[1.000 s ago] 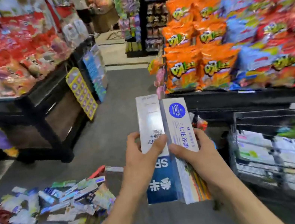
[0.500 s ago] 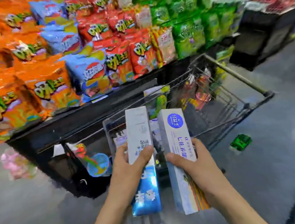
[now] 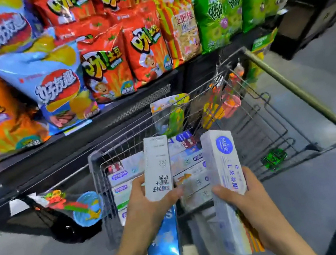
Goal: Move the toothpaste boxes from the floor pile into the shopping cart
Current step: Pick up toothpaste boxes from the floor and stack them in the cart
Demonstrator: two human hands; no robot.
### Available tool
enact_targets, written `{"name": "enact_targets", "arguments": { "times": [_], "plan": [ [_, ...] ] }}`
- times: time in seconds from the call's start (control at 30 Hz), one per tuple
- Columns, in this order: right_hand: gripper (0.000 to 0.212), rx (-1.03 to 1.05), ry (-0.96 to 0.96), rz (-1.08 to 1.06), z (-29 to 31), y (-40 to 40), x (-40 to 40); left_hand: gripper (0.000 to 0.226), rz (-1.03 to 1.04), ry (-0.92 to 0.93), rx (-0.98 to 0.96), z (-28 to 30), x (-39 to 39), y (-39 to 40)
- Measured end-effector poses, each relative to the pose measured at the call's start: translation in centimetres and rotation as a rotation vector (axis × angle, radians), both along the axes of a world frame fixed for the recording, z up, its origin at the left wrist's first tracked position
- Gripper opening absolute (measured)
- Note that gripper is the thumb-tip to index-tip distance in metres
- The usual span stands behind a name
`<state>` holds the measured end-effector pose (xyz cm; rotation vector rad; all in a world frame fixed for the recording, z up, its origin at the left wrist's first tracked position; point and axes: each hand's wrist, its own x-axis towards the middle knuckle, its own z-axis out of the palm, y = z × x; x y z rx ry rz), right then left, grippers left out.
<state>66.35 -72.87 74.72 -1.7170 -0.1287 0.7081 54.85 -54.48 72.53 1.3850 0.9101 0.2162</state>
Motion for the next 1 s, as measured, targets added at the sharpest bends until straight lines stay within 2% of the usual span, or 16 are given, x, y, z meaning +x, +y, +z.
{"name": "enact_targets", "arguments": {
  "times": [0.13,0.27,0.43,0.5,0.57,0.63,0.77,0.87,1.0],
  "plan": [
    [0.054,-0.132,-0.029,0.108,-4.0,4.0,6.6,0.061,-0.068,0.110,0.047,-5.0,5.0,4.7],
    [0.034,-0.283,-0.159,0.241,-9.3,7.1,13.0,0.047,-0.104,0.149,0.140,-10.0,8.9,8.2],
    [0.029,-0.517,-0.309,0.455,-17.1,10.3,20.5,0.037,-0.170,0.241,0.310,-17.5,12.7,11.8],
    [0.030,-0.632,-0.382,0.595,-20.5,11.6,23.4,0.036,-0.195,0.286,0.330,-20.5,13.6,12.8],
    [0.031,-0.663,-0.434,0.704,-23.9,13.1,25.9,0.040,-0.155,0.299,0.316,-23.0,13.9,13.8],
    [0.046,-0.644,-0.521,0.827,-27.3,14.7,28.0,0.054,-0.092,0.307,0.297,-25.3,13.8,14.7],
    [0.065,-0.644,-0.657,1.025,-33.0,18.6,31.2,0.056,-0.081,0.360,0.335,-29.3,12.8,16.0],
    [0.066,-0.694,-0.754,1.095,-36.1,21.4,32.7,0.061,-0.096,0.396,0.398,-30.5,12.7,16.3],
    [0.069,-0.644,-0.909,1.099,-39.1,23.0,34.4,0.067,-0.140,0.400,0.453,-31.3,13.9,16.5]
  ]
}}
